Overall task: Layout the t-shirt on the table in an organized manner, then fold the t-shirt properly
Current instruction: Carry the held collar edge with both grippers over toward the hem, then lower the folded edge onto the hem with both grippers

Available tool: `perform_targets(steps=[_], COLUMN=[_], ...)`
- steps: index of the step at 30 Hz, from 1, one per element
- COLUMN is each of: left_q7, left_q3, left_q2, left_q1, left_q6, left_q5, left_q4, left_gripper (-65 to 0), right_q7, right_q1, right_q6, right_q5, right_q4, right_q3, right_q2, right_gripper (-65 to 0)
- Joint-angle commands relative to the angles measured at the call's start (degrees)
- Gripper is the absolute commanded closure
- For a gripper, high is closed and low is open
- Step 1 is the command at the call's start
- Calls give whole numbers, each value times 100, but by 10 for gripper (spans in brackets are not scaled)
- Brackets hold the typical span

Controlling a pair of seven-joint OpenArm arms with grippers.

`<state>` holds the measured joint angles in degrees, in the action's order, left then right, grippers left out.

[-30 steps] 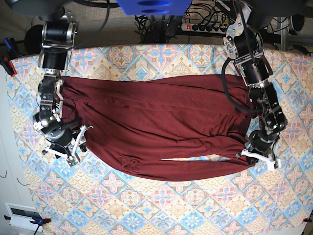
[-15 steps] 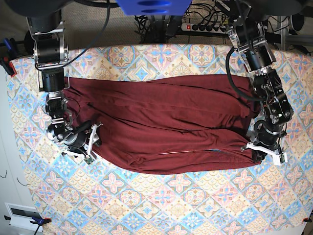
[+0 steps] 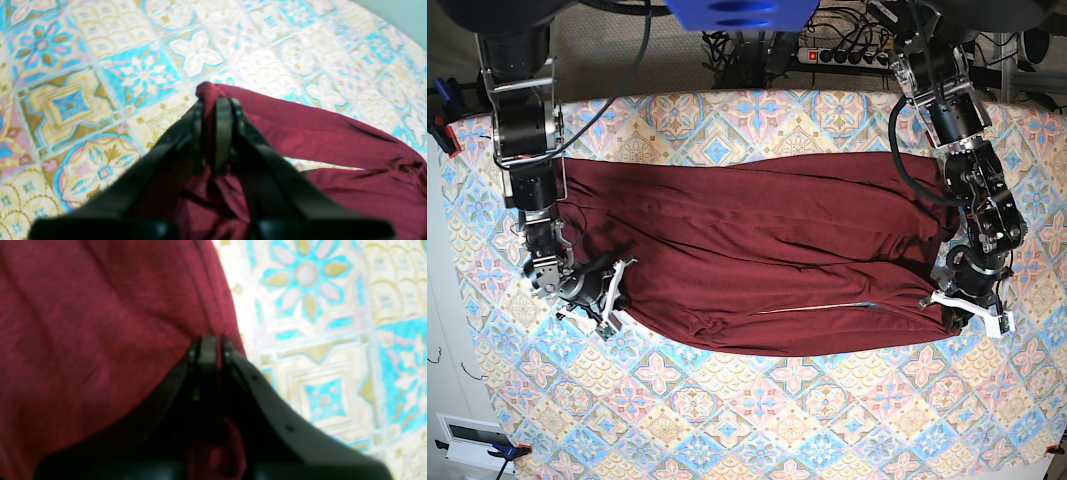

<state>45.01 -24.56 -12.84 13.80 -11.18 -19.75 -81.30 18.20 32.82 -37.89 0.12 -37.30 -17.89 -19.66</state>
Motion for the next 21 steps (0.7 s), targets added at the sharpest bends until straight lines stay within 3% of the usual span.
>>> perform_targets(steps=[1,7,21], left_q7=[-163,-189,-145], left_q3=[-10,-10,-28], left_q2=[-74,-74,-250], left_q1=[154,154,-110], left_q6=[-20,-20,-20], left_q5=[-60,-60,-737], left_q4=[-121,-130,-771], left_gripper=[0,0,0], right_q7=[-127,-39,638], right_q1=[195,134,-746], right_q6=[-92,-211,-211], right_q5=[45,45,63], right_q4=[-99,-793,-2771], right_q3=[193,1204,1697], right_q2=[-131,-192,-456], right_gripper=[-13,-7,-7])
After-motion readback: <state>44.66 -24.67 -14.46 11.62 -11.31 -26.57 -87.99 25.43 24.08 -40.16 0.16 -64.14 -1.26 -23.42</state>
